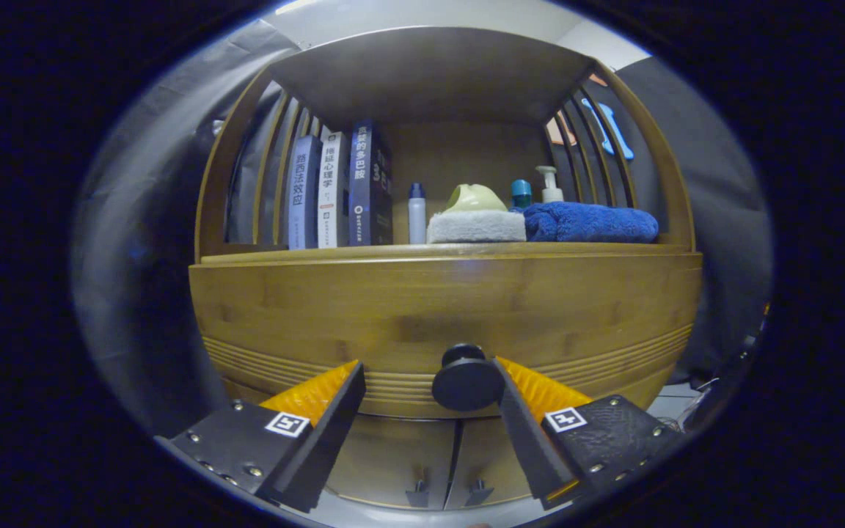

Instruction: Pull open the drawer, take out the items inside it, and place them on the countertop above the cabinet.

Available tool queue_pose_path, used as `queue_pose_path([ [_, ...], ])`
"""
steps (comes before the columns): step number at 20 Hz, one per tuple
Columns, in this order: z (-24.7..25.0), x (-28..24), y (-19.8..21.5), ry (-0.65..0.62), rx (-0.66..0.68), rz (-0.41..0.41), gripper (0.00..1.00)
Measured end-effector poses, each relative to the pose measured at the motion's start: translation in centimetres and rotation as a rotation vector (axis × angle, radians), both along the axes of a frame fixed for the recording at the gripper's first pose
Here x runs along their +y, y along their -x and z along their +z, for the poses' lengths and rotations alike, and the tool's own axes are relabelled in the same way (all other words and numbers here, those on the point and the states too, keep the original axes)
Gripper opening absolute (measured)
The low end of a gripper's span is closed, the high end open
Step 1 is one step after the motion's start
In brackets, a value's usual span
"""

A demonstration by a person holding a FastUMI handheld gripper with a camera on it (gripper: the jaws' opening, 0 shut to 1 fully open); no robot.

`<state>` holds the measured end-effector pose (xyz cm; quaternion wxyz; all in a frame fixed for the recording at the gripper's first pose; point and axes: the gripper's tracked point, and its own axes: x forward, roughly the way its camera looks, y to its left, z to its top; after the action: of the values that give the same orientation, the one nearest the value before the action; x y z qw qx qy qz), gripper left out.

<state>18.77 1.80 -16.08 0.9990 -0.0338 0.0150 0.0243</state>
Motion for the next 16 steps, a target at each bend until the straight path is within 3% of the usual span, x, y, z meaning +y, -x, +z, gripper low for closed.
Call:
queue_pose_path([
  [4, 1.3, -1.0, 3.2, 0.070, -0.016, -0.044, 1.00],
  [10, 4.4, 2.1, 8.8, 0.051, 0.015, 0.030, 1.00],
  [14, 8.6, 2.8, 12.6, 0.056, 0.043, 0.100, 1.00],
  [16, 11.7, 1.6, 14.5, 0.049, 0.036, 0.097, 1.00],
])
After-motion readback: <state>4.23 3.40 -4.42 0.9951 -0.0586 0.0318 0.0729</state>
